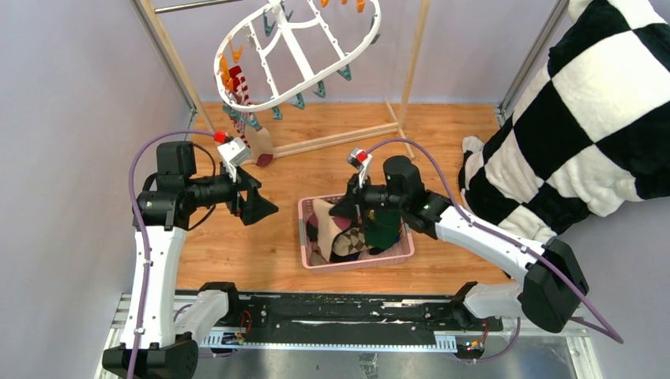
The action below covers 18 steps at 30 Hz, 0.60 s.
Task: Remove the socks clipped to the hanger
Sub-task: Place the sock in the bin.
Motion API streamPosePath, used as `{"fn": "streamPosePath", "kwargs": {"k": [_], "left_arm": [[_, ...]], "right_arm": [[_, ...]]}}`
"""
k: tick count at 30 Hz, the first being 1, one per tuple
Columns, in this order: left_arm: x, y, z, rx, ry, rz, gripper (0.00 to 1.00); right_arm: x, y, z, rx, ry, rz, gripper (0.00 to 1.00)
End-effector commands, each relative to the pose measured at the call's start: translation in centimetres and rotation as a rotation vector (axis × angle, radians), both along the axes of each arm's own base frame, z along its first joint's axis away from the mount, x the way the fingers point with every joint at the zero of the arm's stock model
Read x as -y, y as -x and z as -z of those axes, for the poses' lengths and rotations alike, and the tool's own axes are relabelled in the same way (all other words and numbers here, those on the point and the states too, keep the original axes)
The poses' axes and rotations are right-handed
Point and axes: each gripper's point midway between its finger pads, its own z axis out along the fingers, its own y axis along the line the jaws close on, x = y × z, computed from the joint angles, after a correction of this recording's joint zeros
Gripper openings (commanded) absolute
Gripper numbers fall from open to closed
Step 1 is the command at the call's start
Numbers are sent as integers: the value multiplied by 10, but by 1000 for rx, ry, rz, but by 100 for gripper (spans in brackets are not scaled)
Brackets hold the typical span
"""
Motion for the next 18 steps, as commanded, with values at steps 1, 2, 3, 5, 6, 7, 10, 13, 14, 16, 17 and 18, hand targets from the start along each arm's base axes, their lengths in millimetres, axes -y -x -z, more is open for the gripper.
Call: {"fn": "streamPosePath", "kwargs": {"k": [1, 2, 3, 5, 6, 7, 10, 13, 14, 16, 17, 18], "left_arm": [[-14, -10, -3, 41, -76, -83, 100], [-15, -10, -3, 45, -83, -90, 100], [-16, -11, -4, 50, -90, -99, 100], [-17, -11, -3, 52, -97, -105, 100], [-18, -11, -3, 53, -99, -108, 100], [-18, -11, -2, 49, -100, -109, 100], [-19, -12, 2, 35, -103, -114, 100], [-20, -14, 4, 28, -107, -120, 100], [-20, -15, 4, 28, -108, -121, 100], [-20, -15, 3, 31, -108, -122, 100], [-20, -14, 2, 31, -107, -123, 100], [-20, -14, 2, 32, -107, -124, 100]], "right_arm": [[46, -24, 68, -262, 192, 198, 0], [57, -26, 79, -299, 233, 230, 0], [67, -28, 88, -326, 273, 265, 0], [90, -35, 104, -325, 360, 366, 0], [103, -38, 108, -297, 398, 424, 0], [116, -41, 113, -279, 438, 488, 0], [143, -46, 110, -211, 477, 611, 0], [157, -47, 99, -166, 465, 676, 0], [160, -46, 98, -163, 457, 693, 0], [164, -44, 101, -172, 456, 716, 0], [167, -44, 107, -182, 467, 730, 1], [170, -43, 113, -194, 482, 741, 8]]}}
